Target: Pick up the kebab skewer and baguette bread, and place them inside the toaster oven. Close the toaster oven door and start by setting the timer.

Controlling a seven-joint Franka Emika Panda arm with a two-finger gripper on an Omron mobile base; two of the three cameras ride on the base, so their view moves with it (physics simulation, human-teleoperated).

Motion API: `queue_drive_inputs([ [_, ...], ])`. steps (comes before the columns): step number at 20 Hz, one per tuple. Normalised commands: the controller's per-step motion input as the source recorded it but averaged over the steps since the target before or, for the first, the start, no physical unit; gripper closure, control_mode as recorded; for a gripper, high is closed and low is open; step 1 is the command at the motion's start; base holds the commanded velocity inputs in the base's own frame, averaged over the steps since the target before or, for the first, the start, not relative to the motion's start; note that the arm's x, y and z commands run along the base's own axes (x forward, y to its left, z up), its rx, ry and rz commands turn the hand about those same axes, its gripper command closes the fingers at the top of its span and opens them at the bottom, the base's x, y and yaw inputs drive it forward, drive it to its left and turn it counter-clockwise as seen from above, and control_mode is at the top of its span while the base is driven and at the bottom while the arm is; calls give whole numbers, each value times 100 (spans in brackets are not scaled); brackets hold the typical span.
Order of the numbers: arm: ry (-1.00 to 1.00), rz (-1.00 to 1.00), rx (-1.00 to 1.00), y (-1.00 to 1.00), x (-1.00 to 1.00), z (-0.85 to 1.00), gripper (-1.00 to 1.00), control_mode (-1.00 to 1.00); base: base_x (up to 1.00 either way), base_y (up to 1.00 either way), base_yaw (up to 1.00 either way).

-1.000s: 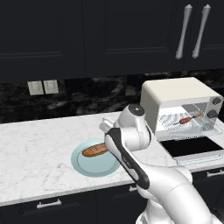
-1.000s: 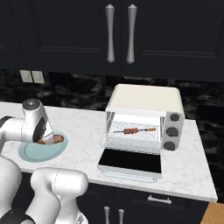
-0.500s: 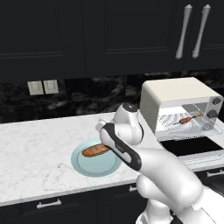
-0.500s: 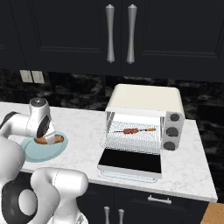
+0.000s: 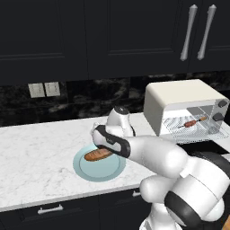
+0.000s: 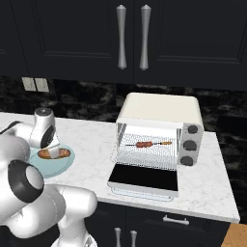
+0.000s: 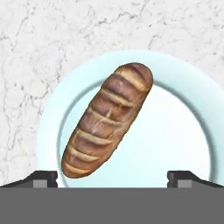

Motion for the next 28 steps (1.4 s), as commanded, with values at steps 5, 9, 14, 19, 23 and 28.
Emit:
queue_drive_inputs([
  [5,12,0,0,10,37,-34,-100,-100,0,0,0],
  [9,11,0,0,4,38,-28,-100,-100,0,0,0],
  [14,6,0,0,5,28,-24,-100,-100,0,0,0],
  [19,3,0,0,23,3,-28,-100,-100,0,0,0],
  [23,3,0,0,25,1,-24,-100,-100,0,0,0],
  [28,1,-1,0,4,-12,-21,-100,-100,0,0,0],
])
